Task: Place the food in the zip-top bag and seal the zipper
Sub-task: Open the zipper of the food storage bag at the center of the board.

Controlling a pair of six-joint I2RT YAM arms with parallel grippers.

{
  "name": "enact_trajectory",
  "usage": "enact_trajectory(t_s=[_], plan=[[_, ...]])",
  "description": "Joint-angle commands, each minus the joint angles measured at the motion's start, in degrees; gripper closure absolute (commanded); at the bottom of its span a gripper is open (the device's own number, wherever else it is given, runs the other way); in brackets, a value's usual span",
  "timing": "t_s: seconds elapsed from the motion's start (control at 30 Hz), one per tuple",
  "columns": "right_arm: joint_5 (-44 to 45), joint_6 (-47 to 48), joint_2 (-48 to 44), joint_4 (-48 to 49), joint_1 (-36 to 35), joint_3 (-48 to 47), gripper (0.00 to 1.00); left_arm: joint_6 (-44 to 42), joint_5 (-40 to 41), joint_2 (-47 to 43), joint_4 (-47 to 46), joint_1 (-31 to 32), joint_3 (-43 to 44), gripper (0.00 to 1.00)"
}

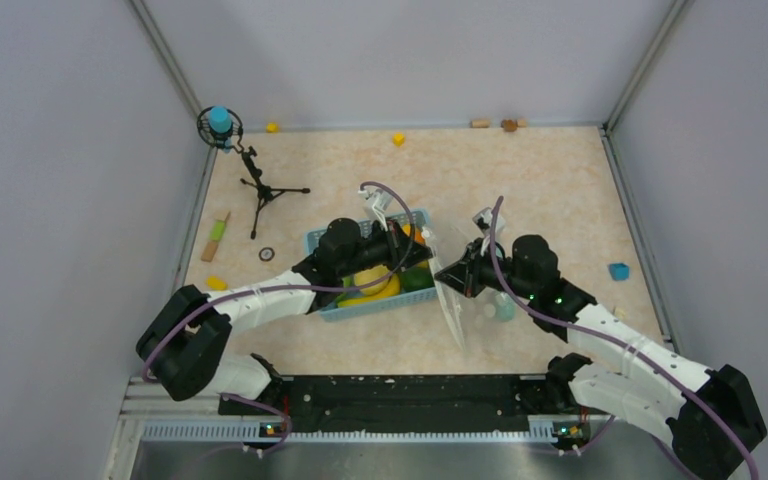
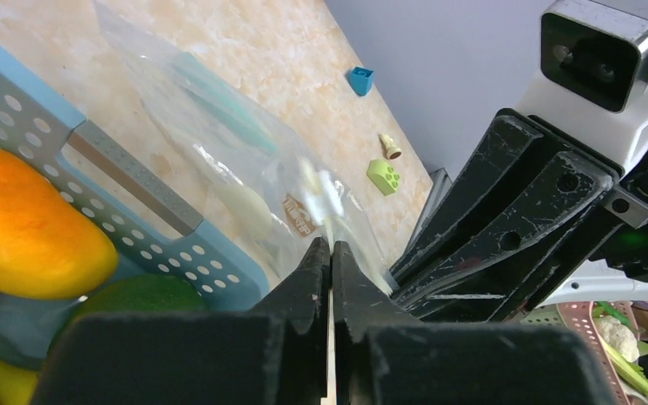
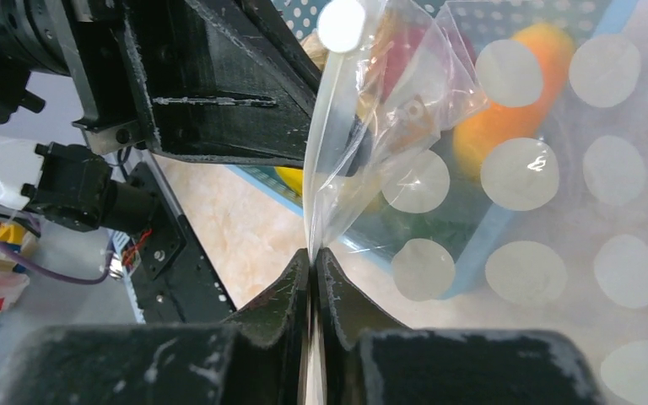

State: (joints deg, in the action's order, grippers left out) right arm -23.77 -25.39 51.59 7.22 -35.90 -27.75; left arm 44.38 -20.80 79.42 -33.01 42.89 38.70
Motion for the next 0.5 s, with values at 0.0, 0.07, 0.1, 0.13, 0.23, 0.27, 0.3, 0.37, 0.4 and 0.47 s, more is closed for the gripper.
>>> enact_trajectory(t_s=[0.0, 0.07, 0.1, 0.13, 0.23, 0.27, 0.3, 0.37, 0.4, 0.47], plan=[[4.9, -0.9, -1.3, -0.7, -0.8, -1.3, 0.85, -0.4, -1.0, -0.6, -3.1, 0.9, 1.6, 1.0], [8.2, -1.3, -1.8, -3.2, -0.8, -2.0, 0.71, -0.6, 1.3, -1.6, -0.3, 1.2, 1.6, 1.0], [9.6, -1.5, -2.1, -4.1, -0.8, -2.2, 0.66, -0.6, 2.5, -2.2, 1.9, 1.5, 1.9, 1.0], [10.5, -1.7, -2.7, -5.0, -0.8, -2.4, 0.61, -0.5, 3.9, -2.9, 4.4, 1.9, 2.3, 1.0], [13.3, -2.4, -3.0, -8.4, -0.9, -3.2, 0.54, -0.7, 10.5, -4.7, 13.1, 3.9, 4.3, 1.0], [14.9, -2.3, -2.9, -9.9, -1.5, -3.8, 0.51, -0.7, 14.0, -5.2, 16.0, 4.7, 5.1, 1.0], [17.1, -1.9, -2.7, -11.2, -2.2, -4.3, 0.49, -0.7, 15.8, -5.7, 18.2, 5.5, 5.8, 1.0], [21.1, -1.2, -1.8, -13.2, -4.4, -5.6, 0.46, -0.5, 18.0, -6.3, 21.6, 6.5, 6.8, 1.0], [22.9, -0.7, -1.3, -14.0, -5.4, -6.5, 0.46, -0.4, 18.6, -6.6, 22.6, 6.8, 7.0, 1.0], [28.4, -0.2, 0.2, -15.3, -7.8, -7.8, 0.44, 0.0, 19.1, -7.1, 23.7, 7.2, 7.3, 1.0]])
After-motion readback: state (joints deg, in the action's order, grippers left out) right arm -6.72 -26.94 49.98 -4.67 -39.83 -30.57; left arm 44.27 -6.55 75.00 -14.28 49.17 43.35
